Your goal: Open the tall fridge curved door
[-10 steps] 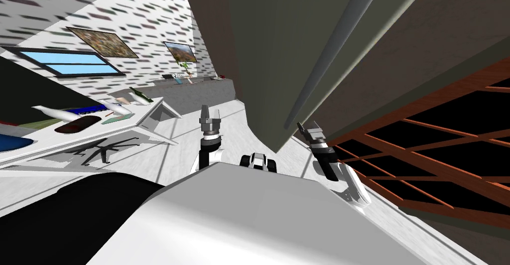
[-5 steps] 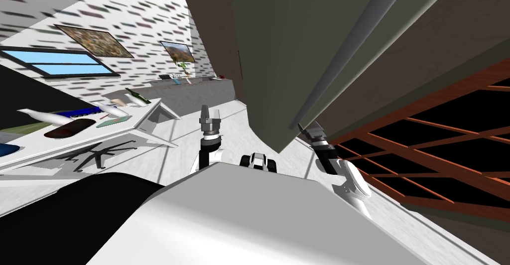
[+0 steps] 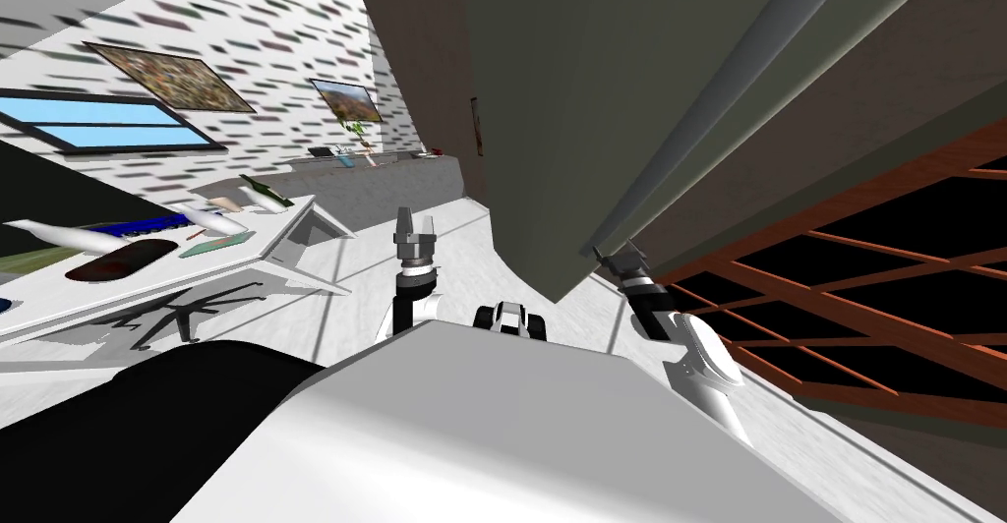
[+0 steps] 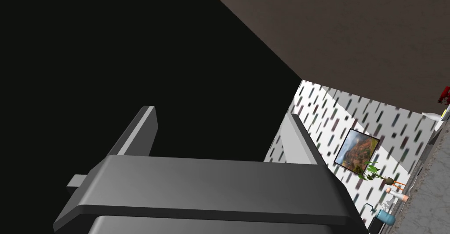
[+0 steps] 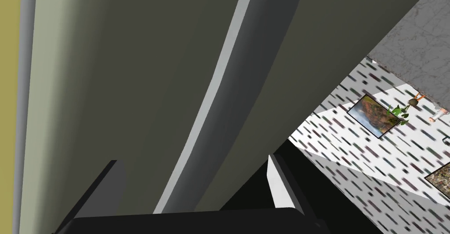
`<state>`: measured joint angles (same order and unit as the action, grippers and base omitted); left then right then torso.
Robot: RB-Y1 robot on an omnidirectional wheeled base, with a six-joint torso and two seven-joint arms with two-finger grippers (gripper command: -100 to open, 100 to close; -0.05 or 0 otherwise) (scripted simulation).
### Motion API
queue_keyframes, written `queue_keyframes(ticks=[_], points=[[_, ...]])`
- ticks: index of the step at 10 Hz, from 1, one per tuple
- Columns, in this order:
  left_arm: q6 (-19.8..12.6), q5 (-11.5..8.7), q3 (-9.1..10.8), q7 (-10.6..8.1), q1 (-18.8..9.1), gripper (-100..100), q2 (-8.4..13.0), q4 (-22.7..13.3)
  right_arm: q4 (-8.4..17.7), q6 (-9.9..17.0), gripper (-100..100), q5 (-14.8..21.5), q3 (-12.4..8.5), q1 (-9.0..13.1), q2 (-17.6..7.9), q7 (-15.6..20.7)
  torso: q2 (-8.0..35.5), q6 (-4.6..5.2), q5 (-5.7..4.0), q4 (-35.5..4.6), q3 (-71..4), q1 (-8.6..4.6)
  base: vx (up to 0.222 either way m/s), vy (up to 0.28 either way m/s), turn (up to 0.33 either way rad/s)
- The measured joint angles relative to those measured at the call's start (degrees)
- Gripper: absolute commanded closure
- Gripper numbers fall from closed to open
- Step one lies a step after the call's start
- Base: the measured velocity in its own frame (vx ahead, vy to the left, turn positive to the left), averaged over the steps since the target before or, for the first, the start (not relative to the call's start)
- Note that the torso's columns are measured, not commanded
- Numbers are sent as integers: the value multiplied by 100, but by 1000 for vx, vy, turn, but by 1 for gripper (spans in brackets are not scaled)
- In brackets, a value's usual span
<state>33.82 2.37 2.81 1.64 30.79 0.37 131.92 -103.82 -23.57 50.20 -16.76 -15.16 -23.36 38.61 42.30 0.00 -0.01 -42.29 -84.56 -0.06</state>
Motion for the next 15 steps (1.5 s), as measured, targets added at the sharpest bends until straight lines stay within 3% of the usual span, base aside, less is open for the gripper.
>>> queue_keyframes(ticks=[3,5,6,10,13,15], points=[[0,0,0,0,0,0,0,0,319,26,-100,273,-119,187,-107,334,-2,-1,3,0,-1,11,3,87,-31],[0,0,0,0,0,0,1,0,345,50,-100,266,-149,207,-207,300,-17,-1,-2,4,-9,-4,45,38,26],[0,0,1,0,0,0,1,0,346,57,100,263,-153,210,-219,282,-8,1,-2,3,-5,-5,5,5,-1],[0,0,-2,0,-1,0,-2,0,305,223,100,294,-218,181,-201,270,12,-2,20,-2,7,73,-55,257,-93],[0,0,-2,0,-1,0,-2,0,227,394,100,319,-337,81,-114,299,-1,1,-6,1,-1,-16,-87,346,-83],[0,0,-3,0,-1,0,-3,0,146,576,100,338,-453,-12,-88,282,6,1,6,-2,4,17,-114,357,-99]])
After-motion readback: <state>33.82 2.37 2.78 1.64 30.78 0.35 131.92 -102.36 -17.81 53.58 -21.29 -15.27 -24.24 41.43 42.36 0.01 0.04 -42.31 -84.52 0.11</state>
